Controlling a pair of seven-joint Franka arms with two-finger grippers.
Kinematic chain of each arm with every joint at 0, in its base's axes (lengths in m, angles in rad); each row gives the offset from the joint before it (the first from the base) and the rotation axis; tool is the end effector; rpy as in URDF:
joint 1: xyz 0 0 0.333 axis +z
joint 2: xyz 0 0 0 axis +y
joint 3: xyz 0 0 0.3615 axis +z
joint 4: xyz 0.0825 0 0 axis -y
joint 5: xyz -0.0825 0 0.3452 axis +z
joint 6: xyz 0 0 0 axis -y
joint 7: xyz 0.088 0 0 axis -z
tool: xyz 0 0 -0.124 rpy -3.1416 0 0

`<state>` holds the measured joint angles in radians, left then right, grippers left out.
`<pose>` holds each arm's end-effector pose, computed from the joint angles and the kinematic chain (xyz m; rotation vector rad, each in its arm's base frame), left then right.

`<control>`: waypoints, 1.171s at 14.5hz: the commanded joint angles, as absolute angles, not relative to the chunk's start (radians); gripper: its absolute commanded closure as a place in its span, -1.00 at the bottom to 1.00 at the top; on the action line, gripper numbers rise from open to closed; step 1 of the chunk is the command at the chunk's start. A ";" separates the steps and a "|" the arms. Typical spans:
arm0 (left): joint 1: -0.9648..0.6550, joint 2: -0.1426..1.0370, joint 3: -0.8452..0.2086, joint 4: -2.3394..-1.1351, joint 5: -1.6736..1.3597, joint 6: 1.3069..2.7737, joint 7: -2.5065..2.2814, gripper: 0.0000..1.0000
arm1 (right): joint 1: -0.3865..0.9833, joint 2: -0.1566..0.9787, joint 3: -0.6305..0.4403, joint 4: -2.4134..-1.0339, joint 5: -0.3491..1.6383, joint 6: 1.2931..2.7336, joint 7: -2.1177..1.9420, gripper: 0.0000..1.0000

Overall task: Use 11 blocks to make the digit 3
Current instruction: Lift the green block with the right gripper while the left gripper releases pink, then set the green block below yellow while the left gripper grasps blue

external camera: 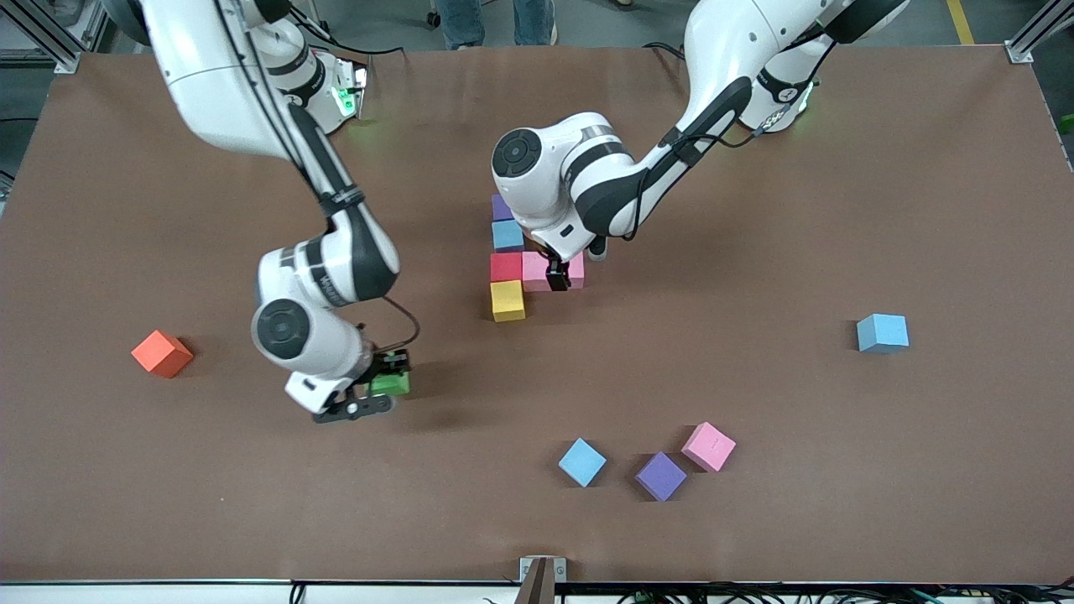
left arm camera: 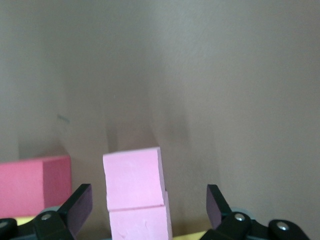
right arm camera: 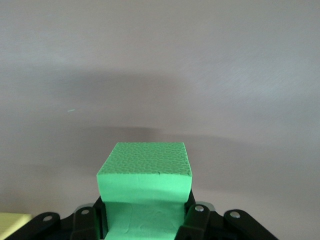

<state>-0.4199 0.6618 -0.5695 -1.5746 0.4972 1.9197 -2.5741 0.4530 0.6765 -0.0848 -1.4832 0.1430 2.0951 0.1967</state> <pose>0.4495 -0.4891 0.3221 -2.2425 -1.9425 -0.2061 0.6488 0.2728 0.3120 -3.0862 -0.1746 0.1203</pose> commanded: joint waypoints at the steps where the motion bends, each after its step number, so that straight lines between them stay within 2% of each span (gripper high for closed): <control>1: -0.341 0.612 -0.575 -1.600 0.456 1.885 -2.354 -1.00 | 0.491 0.713 -0.095 -1.425 0.188 2.057 0.311 0.37; 3: -0.284 0.611 -0.575 -1.601 0.456 1.882 -2.191 -1.00 | 0.499 0.726 -0.095 -1.414 0.254 2.057 0.337 0.40; 11: -0.075 0.597 -0.575 -1.598 0.469 1.891 -1.495 -1.00 | 0.571 0.808 -0.094 -1.339 0.262 2.059 0.385 0.50; 17: 0.187 0.561 -0.597 -1.637 0.425 1.882 -1.024 -1.00 | 0.623 0.856 -0.089 -1.285 0.264 2.066 0.495 0.49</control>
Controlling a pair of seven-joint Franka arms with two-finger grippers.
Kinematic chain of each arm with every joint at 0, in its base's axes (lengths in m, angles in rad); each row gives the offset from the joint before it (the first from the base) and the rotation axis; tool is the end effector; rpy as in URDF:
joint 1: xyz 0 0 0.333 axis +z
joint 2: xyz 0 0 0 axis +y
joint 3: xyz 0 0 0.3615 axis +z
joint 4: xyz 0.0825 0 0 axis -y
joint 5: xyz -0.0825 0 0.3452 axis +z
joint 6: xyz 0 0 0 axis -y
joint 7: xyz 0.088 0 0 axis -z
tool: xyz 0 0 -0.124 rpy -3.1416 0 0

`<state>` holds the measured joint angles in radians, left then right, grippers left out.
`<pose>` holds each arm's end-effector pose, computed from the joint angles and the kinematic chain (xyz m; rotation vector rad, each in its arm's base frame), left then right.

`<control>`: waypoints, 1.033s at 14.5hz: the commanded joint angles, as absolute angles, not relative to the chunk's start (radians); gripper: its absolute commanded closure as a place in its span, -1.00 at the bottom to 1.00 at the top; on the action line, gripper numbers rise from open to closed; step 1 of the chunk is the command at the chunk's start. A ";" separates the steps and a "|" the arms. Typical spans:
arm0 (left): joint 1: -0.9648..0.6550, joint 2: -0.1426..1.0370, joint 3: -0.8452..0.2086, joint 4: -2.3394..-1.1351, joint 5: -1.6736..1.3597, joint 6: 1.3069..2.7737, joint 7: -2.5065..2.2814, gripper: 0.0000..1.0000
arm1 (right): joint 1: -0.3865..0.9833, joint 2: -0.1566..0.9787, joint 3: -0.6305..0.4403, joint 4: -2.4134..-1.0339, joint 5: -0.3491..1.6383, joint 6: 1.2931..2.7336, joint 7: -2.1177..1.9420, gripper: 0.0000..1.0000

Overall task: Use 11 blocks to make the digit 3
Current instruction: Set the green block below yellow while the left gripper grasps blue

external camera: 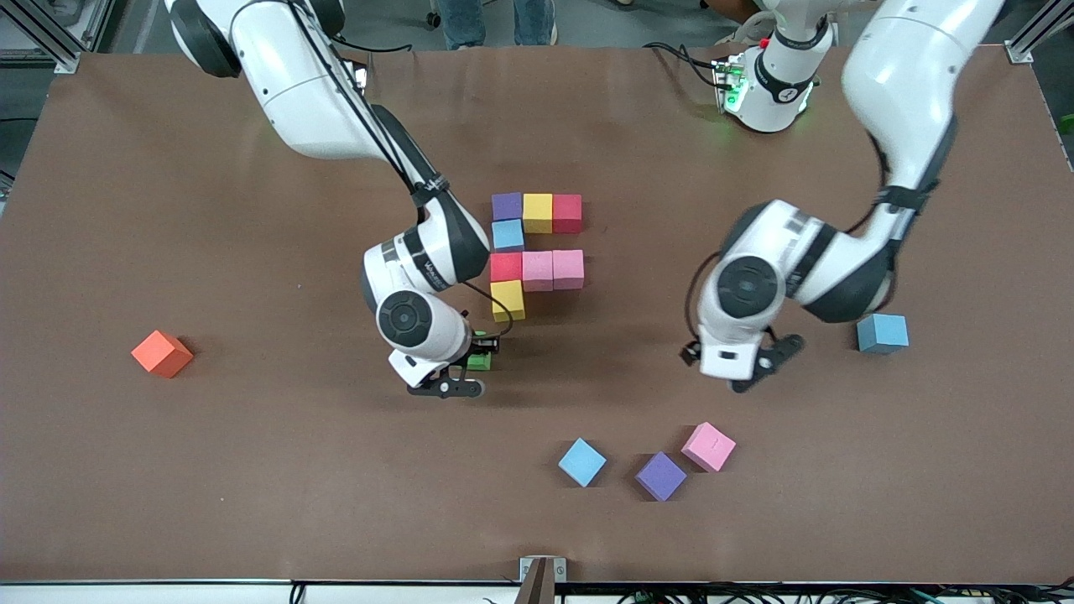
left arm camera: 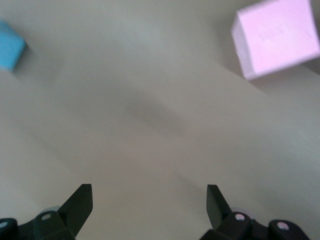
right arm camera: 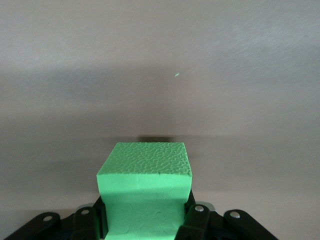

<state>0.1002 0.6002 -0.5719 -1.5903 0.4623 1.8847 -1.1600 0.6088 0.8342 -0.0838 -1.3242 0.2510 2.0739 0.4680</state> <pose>0.6226 -0.2022 0.3514 -2.8180 -0.7922 0.0833 0.6191 0.3959 0.2632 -3.0379 0.0734 0.2174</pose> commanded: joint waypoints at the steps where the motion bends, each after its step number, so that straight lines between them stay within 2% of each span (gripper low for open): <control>1: 0.237 0.560 -0.609 -1.638 0.416 1.884 -0.965 -1.00 | 0.629 0.856 -0.089 -1.284 0.264 2.068 0.497 0.49; 4: 0.433 0.548 -0.690 -1.686 0.431 1.890 -0.740 -1.00 | 0.661 0.862 -0.092 -1.281 0.262 2.072 0.537 0.49; 9: 0.630 0.548 -0.692 -1.762 0.457 1.966 -0.404 -1.00 | 0.681 0.870 -0.097 -1.282 0.262 2.062 0.535 0.50; 15: 0.801 0.560 -0.690 -1.879 0.466 2.115 -0.256 -1.00 | 0.704 0.884 -0.100 -1.282 0.261 2.072 0.535 0.50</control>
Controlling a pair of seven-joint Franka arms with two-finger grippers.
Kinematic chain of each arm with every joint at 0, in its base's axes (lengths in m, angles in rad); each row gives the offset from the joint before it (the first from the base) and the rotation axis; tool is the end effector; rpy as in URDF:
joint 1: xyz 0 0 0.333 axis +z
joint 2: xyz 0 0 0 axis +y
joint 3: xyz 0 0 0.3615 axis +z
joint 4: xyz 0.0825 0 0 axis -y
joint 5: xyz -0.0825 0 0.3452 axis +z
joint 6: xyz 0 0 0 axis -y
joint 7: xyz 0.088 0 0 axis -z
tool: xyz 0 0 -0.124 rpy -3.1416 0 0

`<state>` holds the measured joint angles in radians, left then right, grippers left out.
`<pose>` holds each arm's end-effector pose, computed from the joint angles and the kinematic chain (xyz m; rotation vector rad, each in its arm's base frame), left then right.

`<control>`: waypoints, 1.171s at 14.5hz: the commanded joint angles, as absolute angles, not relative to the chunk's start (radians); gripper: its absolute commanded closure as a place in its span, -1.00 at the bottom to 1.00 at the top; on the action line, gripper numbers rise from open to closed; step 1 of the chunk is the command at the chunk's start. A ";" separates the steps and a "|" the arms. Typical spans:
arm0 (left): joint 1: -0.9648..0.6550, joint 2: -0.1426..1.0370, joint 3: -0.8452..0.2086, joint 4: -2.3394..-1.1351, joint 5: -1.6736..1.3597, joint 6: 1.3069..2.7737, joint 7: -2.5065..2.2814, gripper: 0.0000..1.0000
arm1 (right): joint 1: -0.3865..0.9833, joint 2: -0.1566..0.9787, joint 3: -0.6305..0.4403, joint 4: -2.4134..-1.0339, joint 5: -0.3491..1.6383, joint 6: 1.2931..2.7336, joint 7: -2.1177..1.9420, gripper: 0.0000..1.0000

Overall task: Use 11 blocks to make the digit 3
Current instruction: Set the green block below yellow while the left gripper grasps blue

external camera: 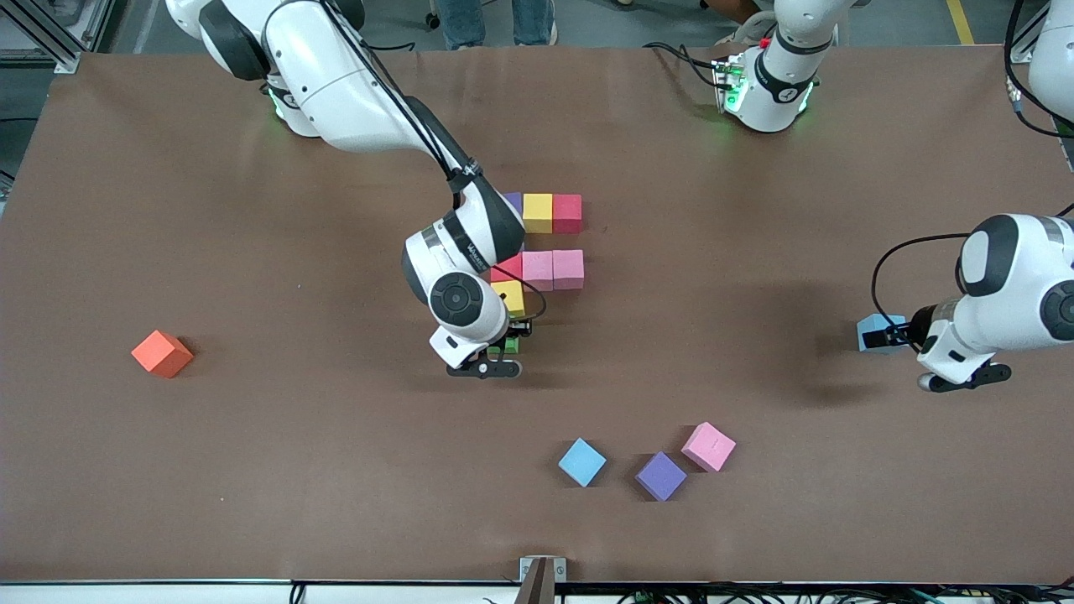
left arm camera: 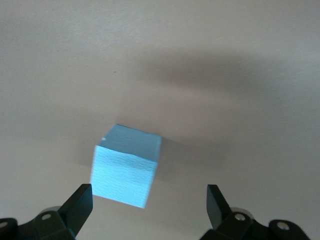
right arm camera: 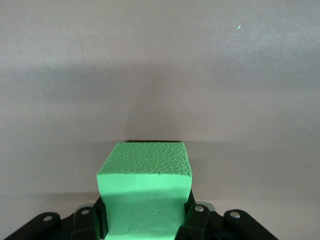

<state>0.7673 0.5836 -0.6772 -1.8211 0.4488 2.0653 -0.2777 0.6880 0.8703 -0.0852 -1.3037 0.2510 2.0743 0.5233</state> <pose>0.6003 0.1280 0.3046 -3.0911 -0.2500 0.2730 0.5880 0.4448 0.2451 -3.0580 0.0388 0.2438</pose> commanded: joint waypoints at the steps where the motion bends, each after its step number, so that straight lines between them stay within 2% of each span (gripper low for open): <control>1: 0.804 0.560 -0.690 -1.894 0.469 2.134 -0.247 -1.00 | 0.707 0.884 -0.100 -1.281 0.261 2.072 0.535 0.50; 8: 0.847 0.606 -0.684 -1.962 0.594 2.264 -0.215 -0.99 | 0.718 0.891 -0.101 -1.275 0.261 2.080 0.537 0.50; 10: 0.847 0.611 -0.684 -1.965 0.595 2.276 -0.216 -0.73 | 0.718 0.893 -0.101 -1.276 0.261 2.080 0.537 0.50; 12: 0.848 0.609 -0.686 -1.964 0.594 2.276 -0.218 -0.07 | 0.718 0.893 -0.101 -1.276 0.261 2.080 0.537 0.49; 14: 0.851 0.607 -0.686 -1.960 0.595 2.275 -0.215 0.43 | 0.718 0.893 -0.101 -1.276 0.261 2.080 0.537 0.44; 17: 0.851 0.600 -0.692 -1.936 0.583 2.261 -0.216 0.56 | 0.718 0.893 -0.101 -1.276 0.261 2.082 0.537 0.43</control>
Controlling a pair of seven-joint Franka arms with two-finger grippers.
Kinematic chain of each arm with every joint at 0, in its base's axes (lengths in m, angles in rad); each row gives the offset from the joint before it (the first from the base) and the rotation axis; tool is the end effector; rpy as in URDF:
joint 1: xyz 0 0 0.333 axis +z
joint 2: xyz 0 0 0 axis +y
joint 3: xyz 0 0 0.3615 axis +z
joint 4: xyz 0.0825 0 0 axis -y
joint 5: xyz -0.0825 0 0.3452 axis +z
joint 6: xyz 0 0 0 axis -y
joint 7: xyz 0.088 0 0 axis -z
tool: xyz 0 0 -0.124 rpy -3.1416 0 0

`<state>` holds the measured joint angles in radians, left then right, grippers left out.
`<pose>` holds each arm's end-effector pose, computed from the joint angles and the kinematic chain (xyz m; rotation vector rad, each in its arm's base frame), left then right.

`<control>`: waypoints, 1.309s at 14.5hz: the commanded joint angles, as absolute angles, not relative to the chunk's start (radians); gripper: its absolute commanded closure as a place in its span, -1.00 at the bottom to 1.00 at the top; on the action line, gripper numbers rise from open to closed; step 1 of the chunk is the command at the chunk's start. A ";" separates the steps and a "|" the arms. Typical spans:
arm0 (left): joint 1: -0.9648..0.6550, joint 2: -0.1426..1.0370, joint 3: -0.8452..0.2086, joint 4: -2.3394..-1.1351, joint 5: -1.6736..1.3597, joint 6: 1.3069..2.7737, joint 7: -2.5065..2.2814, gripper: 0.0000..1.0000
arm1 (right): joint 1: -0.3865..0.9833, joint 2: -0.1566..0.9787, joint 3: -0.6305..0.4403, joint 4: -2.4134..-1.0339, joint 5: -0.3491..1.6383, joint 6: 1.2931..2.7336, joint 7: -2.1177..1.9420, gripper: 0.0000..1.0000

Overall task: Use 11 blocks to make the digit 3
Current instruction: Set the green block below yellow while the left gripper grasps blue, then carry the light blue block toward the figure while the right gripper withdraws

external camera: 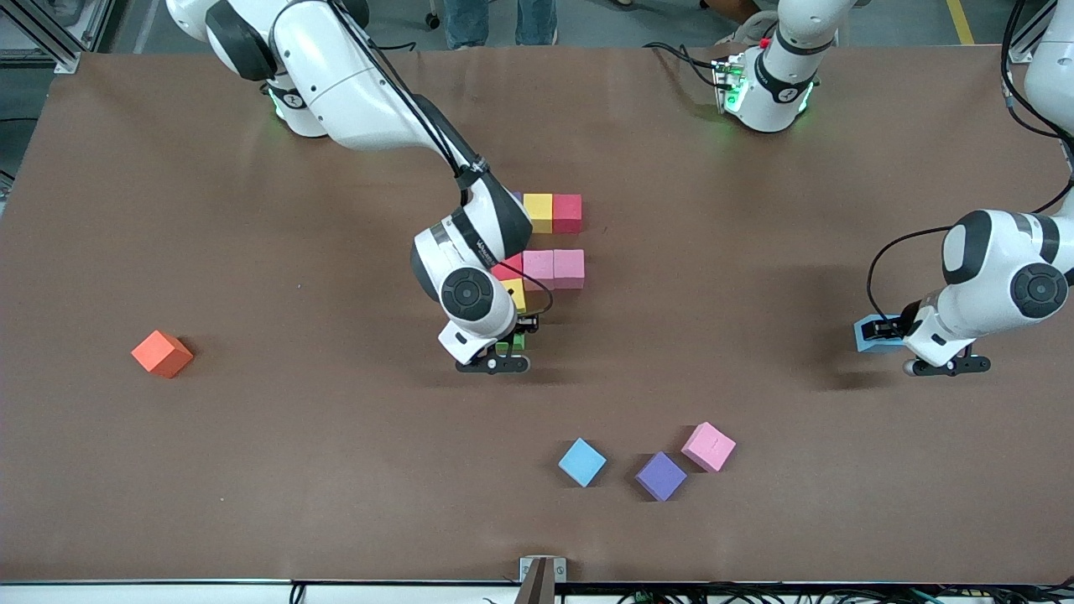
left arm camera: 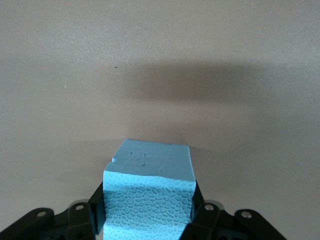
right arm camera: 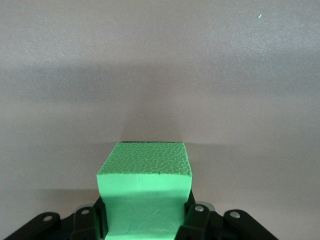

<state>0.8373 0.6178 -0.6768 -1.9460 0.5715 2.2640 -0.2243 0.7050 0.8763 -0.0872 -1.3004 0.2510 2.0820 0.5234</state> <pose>0.5806 0.1463 0.2584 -3.0996 -0.0809 0.1612 0.5822 0.4545 0.2426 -3.0593 0.0159 0.2360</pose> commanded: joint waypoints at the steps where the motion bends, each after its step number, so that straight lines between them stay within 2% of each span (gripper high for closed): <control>1: 0.848 0.598 -0.707 -1.909 0.565 2.232 -0.225 0.56 | 0.718 0.893 -0.101 -1.276 0.262 2.083 0.535 0.44; 3: 0.838 0.601 -0.764 -1.830 0.450 2.156 -0.262 0.56 | 0.716 0.896 -0.101 -1.276 0.262 2.097 0.537 0.44; 7: 0.729 0.603 -0.790 -1.717 0.388 2.068 -0.547 0.56 | 0.716 0.897 -0.101 -1.276 0.262 2.108 0.534 0.45; 16: 0.490 0.669 -0.787 -1.559 0.272 2.059 -1.257 0.56 | 0.724 0.896 -0.101 -1.278 0.262 2.103 0.534 0.37; 17: 0.465 0.673 -0.787 -1.554 0.264 2.060 -1.331 0.56 | 0.726 0.896 -0.101 -1.279 0.262 2.103 0.535 0.13; 18: 0.437 0.673 -0.785 -1.554 0.262 2.065 -1.410 0.56 | 0.727 0.894 -0.101 -1.282 0.261 2.106 0.537 -0.87; 19: 0.408 0.673 -0.782 -1.552 0.262 2.072 -1.510 0.56 | 0.727 0.893 -0.101 -1.282 0.261 2.105 0.537 -1.00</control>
